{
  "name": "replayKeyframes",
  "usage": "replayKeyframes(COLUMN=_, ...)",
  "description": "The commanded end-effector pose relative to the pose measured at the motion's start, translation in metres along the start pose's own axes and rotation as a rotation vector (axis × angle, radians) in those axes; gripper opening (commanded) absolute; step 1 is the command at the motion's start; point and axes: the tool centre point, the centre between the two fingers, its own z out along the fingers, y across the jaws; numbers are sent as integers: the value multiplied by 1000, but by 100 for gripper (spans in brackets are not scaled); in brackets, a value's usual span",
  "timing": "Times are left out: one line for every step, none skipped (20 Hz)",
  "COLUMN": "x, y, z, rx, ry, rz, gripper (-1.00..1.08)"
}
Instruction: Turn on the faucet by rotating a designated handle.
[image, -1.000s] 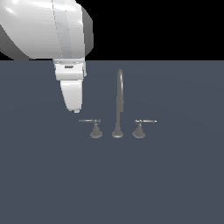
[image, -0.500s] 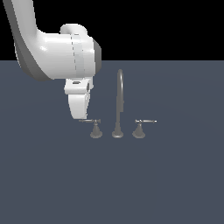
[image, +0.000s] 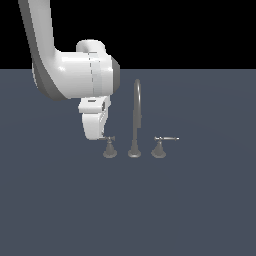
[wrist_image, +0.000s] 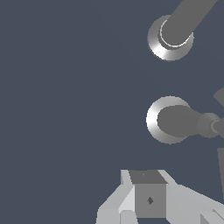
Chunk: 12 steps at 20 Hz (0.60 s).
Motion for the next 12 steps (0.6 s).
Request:
replayKeyframes(x=0, y=-1, z=0, rx=1, ry=-1, rz=3, gripper=-100)
replayKeyframes(x=0, y=-1, z=0, rx=1, ry=-1, rz=1, gripper=-100)
replayKeyframes(x=0, y=0, z=-1, rx=1, ry=-1, rz=-1, gripper=-100)
replayKeyframes(x=0, y=0, z=-1, rx=1, ry=-1, rz=-1, gripper=-100)
replayKeyframes(x=0, y=0, z=-1, rx=1, ry=-1, rz=-1, gripper=-100)
replayKeyframes(x=0, y=0, z=-1, rx=1, ry=-1, rz=-1, gripper=-100)
replayKeyframes(x=0, y=0, z=-1, rx=1, ry=-1, rz=-1, gripper=-100)
replayKeyframes(x=0, y=0, z=-1, rx=1, ry=-1, rz=-1, gripper=-100)
replayKeyframes(x=-2, y=3, z=-1, rx=1, ry=-1, rz=-1, gripper=-100)
replayKeyframes(x=-3, y=7, z=-1, rx=1, ry=-1, rz=-1, gripper=-100)
replayKeyframes(x=-5, y=10, z=-1, rx=1, ry=-1, rz=-1, gripper=-100)
replayKeyframes(x=-7, y=13, z=-1, rx=1, ry=-1, rz=-1, gripper=-100)
